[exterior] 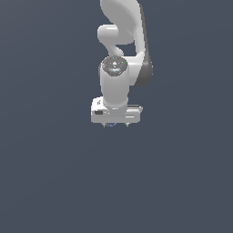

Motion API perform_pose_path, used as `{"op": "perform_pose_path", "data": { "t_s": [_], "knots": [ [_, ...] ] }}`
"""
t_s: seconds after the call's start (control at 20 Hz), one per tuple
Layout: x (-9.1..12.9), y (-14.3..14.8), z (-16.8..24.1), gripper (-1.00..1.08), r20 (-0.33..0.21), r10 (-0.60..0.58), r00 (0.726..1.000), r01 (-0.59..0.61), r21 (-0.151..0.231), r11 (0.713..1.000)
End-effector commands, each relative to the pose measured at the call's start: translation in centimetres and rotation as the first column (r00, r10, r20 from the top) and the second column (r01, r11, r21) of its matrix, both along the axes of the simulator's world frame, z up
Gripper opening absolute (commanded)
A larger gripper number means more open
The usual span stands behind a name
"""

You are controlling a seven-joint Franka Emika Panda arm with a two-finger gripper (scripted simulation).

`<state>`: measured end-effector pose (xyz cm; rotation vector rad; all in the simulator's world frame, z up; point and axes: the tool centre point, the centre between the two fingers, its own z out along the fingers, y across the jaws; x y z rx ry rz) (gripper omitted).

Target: Pick up the object and move it to a goal position.

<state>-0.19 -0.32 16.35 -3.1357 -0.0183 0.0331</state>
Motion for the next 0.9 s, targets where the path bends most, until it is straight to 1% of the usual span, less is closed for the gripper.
{"op": "perform_pose_path", "data": {
  "t_s": [0.0,0.15,0.4,0.65,0.85],
  "knots": [
    [0.0,0.0,0.0,1.00,0.000,0.000,1.000,0.000,0.000,1.000],
    [0.1,-0.5,0.1,1.00,0.004,0.002,1.000,-0.002,-0.003,1.000],
    [0.7,-2.1,0.7,1.00,0.020,0.015,1.000,-0.015,-0.016,1.000],
    [0.8,-2.2,0.8,1.00,0.021,0.016,1.000,-0.016,-0.017,1.000],
    [0.3,-2.2,0.3,1.00,0.021,0.001,1.000,-0.001,-0.016,1.000]
  ]
}}
